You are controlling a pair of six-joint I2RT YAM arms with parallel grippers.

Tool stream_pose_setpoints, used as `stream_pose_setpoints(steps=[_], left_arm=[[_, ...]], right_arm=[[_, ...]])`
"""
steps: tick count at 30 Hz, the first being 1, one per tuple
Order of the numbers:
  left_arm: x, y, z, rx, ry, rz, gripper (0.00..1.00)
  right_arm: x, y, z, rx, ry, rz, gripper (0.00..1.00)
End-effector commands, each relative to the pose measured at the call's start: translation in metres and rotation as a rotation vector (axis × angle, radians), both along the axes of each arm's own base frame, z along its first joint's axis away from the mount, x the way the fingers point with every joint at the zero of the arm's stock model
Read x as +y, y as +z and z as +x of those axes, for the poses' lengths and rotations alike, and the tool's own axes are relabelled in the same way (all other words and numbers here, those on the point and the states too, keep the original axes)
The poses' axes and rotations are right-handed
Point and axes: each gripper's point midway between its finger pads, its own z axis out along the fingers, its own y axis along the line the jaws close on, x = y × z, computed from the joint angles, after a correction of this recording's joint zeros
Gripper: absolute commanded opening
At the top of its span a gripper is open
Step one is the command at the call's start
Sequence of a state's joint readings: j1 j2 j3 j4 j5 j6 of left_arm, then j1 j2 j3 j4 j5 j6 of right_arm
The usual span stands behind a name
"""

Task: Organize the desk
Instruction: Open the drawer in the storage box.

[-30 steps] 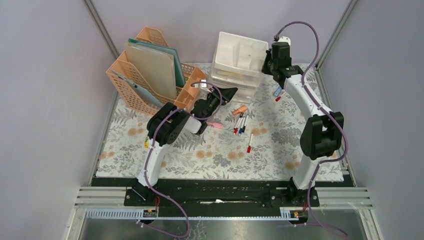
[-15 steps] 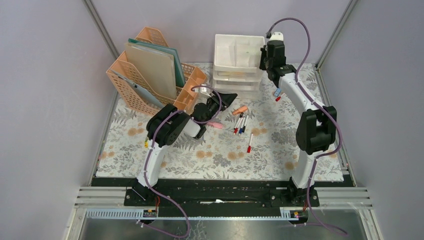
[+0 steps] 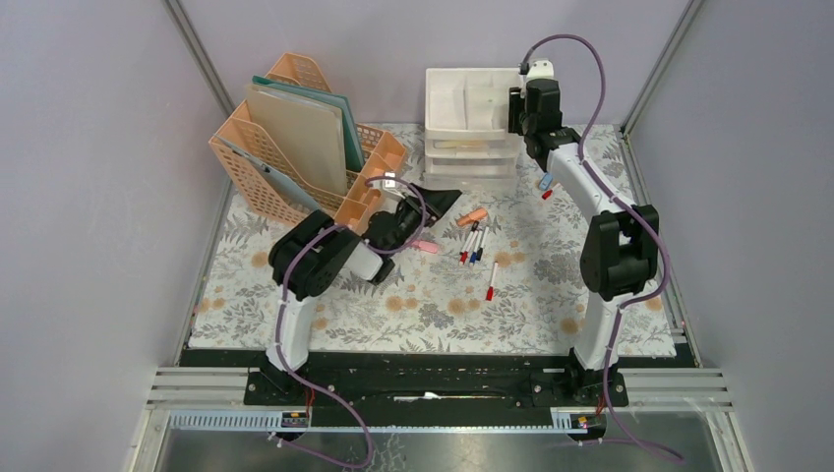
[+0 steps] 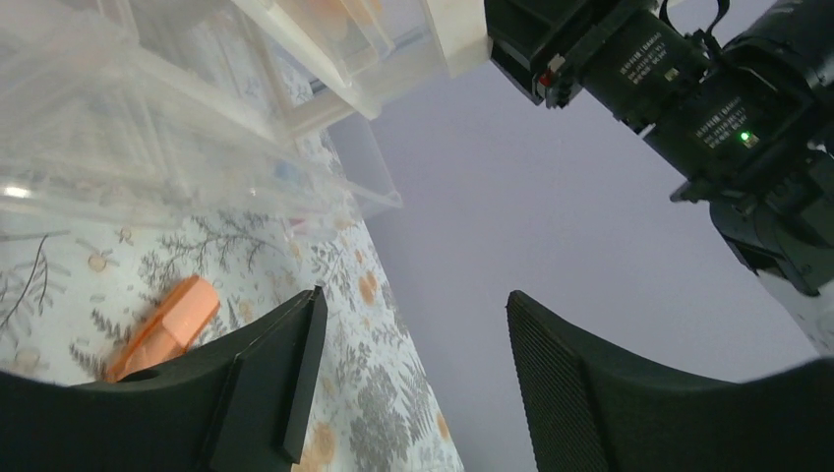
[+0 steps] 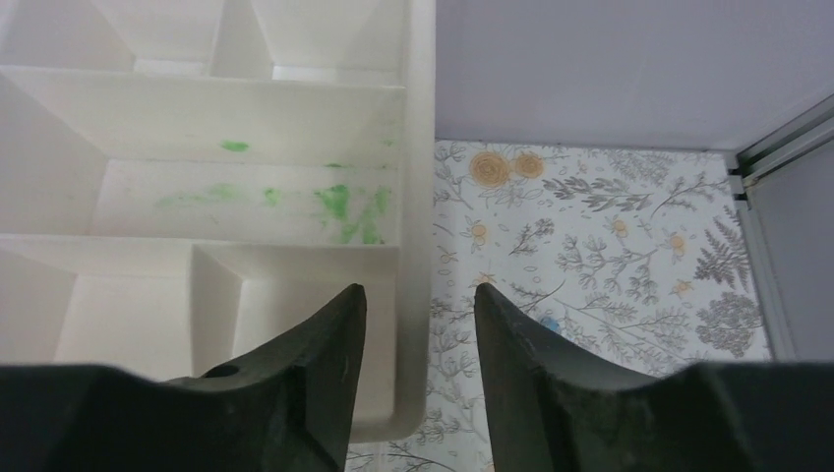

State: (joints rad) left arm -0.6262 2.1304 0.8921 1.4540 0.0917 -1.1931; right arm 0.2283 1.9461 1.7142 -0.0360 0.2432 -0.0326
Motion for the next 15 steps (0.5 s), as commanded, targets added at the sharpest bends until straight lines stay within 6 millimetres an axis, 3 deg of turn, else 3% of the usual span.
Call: stream_pose_setpoints(steps=[1, 4, 9, 15], left_arm=[[0.020, 0.060, -0.031, -0.160, -0.031, -0.068, 0.74], [0.030, 0.051, -0.046, -0.154, -0.027, 0.032, 0.78], [0.039, 0.033, -0.060, -0.140, -0.026, 0.274, 0.79], [0.065, 0.015, -0.065, -0.101, 0.052, 0.600, 0.82]], right_arm=[[-0.006, 0.044, 0.006, -0.113, 0.015, -0.030, 0.59], [-0.006, 0.059, -0.002, -0.136, 0.032, -0.031, 0.70], [-0.003, 0.098, -0.024, -0.193, 0.075, -0.020, 0.82], [-0.004, 0.112, -0.062, -0.174, 0.130, -0.037, 0.90]])
